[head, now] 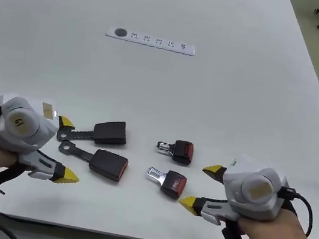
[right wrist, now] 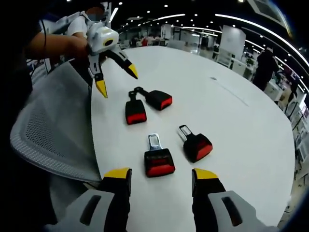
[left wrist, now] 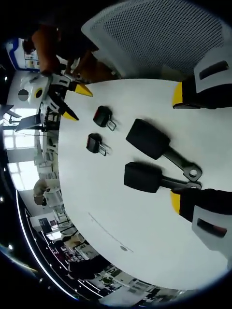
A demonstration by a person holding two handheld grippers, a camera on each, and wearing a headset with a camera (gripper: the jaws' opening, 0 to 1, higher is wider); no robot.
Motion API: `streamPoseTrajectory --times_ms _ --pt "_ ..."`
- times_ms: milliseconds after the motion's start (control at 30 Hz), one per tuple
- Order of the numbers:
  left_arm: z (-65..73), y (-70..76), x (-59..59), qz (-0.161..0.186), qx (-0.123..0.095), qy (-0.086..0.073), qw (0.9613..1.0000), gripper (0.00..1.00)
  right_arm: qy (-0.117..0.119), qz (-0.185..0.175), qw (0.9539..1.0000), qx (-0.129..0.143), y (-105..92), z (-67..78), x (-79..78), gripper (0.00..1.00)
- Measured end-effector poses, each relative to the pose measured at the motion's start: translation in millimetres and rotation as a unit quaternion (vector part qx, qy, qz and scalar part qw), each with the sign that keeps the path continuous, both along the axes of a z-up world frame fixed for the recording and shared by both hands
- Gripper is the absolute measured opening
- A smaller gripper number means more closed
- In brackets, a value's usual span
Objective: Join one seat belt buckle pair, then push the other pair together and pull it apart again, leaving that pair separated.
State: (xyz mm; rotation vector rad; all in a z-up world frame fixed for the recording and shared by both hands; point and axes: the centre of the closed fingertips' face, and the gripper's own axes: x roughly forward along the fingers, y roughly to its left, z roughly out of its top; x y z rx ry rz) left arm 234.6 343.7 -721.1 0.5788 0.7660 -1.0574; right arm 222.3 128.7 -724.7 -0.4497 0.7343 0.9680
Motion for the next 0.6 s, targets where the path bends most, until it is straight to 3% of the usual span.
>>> streamPoseTrajectory --times_ms 400,600 --pt "-15.8 -25.7 -5.3 -0.055 0.041 0.007 0.9976 0.61 0.0 0.056 0.9982 -0.02 15.8 -17.6 5.0 0.43" --pt "-28.5 -33.7 1.5 -0.086 0.049 0.007 0.9951 0.54 0.006 0.065 0.9976 -0.023 19.2 -24.3 7.8 0.4"
